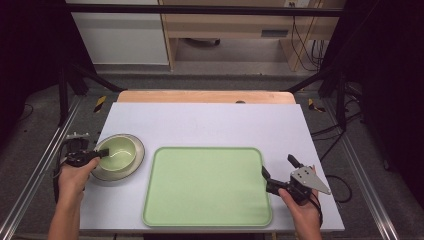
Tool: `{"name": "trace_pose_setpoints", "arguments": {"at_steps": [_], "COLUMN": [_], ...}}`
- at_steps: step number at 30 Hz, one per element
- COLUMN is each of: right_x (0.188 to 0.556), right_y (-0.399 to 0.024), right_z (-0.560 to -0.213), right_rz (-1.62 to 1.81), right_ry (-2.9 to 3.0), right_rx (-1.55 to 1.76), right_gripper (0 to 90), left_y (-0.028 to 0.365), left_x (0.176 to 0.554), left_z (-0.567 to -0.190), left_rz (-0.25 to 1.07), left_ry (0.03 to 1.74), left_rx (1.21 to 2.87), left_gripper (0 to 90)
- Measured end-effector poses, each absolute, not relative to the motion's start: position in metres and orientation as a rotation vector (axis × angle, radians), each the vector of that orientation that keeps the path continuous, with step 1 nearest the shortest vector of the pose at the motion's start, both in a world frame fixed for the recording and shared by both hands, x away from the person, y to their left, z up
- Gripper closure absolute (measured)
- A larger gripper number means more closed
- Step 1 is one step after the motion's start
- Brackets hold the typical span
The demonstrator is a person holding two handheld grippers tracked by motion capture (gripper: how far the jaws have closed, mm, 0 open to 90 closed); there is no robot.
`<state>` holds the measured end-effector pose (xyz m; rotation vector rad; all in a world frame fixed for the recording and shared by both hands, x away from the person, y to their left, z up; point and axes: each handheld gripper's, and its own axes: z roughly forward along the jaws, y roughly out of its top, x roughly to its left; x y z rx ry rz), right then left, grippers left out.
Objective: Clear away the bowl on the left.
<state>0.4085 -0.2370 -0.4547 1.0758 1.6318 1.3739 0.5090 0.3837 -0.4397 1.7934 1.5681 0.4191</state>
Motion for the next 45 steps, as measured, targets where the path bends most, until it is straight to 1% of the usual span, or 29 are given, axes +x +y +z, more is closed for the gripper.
{"name": "trace_pose_setpoints", "arguments": {"at_steps": [7,13,17,30,45], "right_x": [0.410,0.408,0.410,0.411,0.409], "right_y": [-0.238,-0.237,-0.236,-0.236,-0.233], "right_z": [-0.456,-0.454,-0.456,-0.457,-0.455], "right_rz": [1.372,1.383,1.384,1.378,1.377], "right_ry": [1.637,1.627,1.626,1.638,1.654], "right_rx": [1.081,1.081,1.081,1.071,1.047], "right_gripper": [3.9,4.0,3.9,3.8,3.7], "left_y": [0.382,0.386,0.390,0.391,0.382], "left_x": [0.510,0.507,0.505,0.502,0.500], "left_z": [-0.440,-0.436,-0.434,-0.426,-0.415], "left_rz": [0.392,0.426,0.403,0.415,0.442], "left_ry": [1.563,1.571,1.568,1.555,1.503], "left_rx": [1.779,1.769,1.737,1.709,1.700], "left_gripper": [83.3,83.0,83.0,82.8,82.8]}}
